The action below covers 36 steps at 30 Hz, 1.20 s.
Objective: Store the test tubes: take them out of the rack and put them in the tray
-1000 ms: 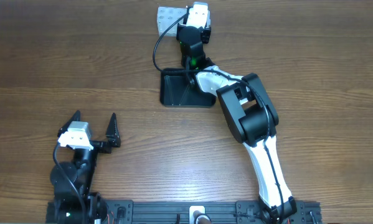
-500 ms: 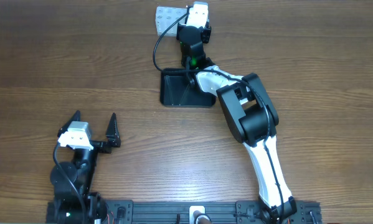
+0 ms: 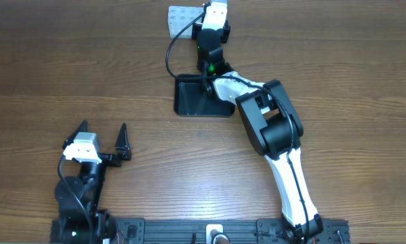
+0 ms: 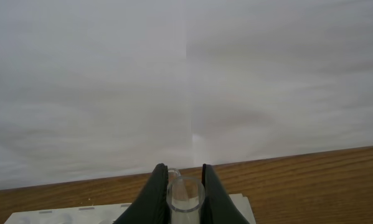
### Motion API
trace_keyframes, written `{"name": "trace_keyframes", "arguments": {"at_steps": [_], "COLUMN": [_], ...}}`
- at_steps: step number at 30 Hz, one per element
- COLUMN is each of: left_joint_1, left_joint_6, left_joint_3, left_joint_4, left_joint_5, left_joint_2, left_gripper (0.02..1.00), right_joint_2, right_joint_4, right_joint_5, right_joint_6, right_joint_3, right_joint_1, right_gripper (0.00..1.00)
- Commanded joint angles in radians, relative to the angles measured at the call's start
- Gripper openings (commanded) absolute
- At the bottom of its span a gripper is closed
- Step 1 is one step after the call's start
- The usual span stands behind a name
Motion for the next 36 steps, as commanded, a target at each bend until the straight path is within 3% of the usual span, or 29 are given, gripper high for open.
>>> {"name": "trace_keyframes", "arguments": {"at_steps": [1,36], "left_joint_1": [0.005,0.005], "left_joint_6": [0.011,0.011], "left_joint_3": [-0.004,-0.004], "left_joint_4": [-0.002,-0.002], "left_joint_5": [0.005,0.005], "left_joint_2": [-0.006,-0.006], "left_gripper": [1.000,1.000], "right_joint_2": [-0.060,-0.352], "right_joint_4": [0.006,-0.337], "right_joint_5": [-0.016,-0.024], "right_joint_6": [-0.004,0.031], "right_joint_3": [0.018,0.018], "right_joint_1": [0.017,0.047], "right_gripper": [0.012,0.014]}}
